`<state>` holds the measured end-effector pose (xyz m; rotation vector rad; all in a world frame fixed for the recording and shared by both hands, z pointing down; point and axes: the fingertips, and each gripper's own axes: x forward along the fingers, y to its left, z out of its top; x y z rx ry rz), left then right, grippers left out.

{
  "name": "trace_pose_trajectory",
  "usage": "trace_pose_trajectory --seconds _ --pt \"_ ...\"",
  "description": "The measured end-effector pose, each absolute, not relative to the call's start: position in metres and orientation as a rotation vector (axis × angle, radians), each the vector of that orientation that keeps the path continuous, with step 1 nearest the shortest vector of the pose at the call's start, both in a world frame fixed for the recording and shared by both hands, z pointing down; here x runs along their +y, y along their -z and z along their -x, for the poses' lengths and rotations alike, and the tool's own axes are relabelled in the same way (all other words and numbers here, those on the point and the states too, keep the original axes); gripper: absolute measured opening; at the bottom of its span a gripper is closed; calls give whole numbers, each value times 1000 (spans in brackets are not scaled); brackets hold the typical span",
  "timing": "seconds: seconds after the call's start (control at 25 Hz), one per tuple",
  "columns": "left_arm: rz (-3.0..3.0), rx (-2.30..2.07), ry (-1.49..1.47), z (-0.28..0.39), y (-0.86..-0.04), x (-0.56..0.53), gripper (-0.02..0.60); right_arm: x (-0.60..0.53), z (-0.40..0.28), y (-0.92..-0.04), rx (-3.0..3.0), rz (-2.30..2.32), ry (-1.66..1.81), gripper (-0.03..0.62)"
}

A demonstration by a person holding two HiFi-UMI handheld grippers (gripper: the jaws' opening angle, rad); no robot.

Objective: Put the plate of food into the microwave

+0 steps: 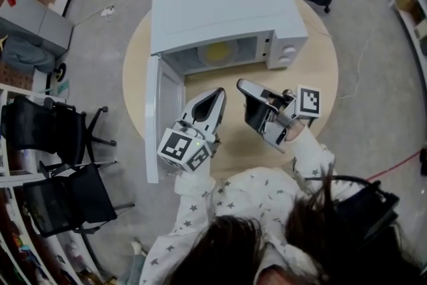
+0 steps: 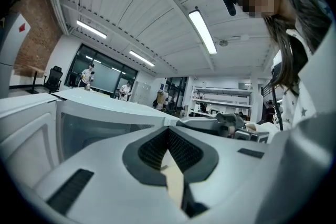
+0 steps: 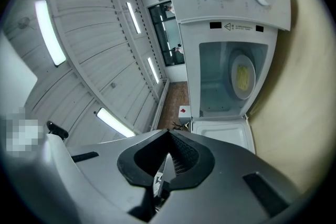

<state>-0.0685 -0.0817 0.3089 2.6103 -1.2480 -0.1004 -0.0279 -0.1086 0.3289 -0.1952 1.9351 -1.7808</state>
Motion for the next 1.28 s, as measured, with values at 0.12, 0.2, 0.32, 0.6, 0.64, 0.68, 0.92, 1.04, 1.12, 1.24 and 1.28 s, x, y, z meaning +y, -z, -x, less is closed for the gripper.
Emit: trace_pose_trajectory --seconds 0.12,0.2,0.32,0.6,0.64,0.68,0.92,1.04,1.12,1.24,1.28 --pt "-2608 -1226 109 64 -308 -68 -3 -98 25 -321 1928 156 1789 6" --pt "-2608 -1225 123 63 -301 -63 -3 -92 21 -318 1928 141 1789 6" --pt "-2609 -1248 125 62 -290 -58 -3 -85 16 -313 1906 119 1776 6" --pt "-2625 -1262 70 46 -292 -38 -3 -61 11 -317 1872 84 1796 6" --pt "-2626 -1256 63 45 -294 -35 -3 -58 11 -318 1865 81 1794 6" --pt "-2624 -1250 56 44 -296 -33 -3 -57 12 -319 1856 77 1793 6" --pt "-2619 -1258 61 41 -300 -32 -3 -53 15 -321 1819 48 1813 6" --pt "-2624 -1270 66 41 -299 -32 -3 -54 14 -322 1793 43 1820 6" --pt "-2622 -1276 67 42 -298 -32 -3 -53 14 -322 1785 40 1824 6" --pt "-2614 -1287 69 45 -298 -32 -3 -53 15 -322 1800 43 1821 6" --pt "-2613 -1290 70 46 -298 -32 -3 -53 15 -321 1803 44 1819 6"
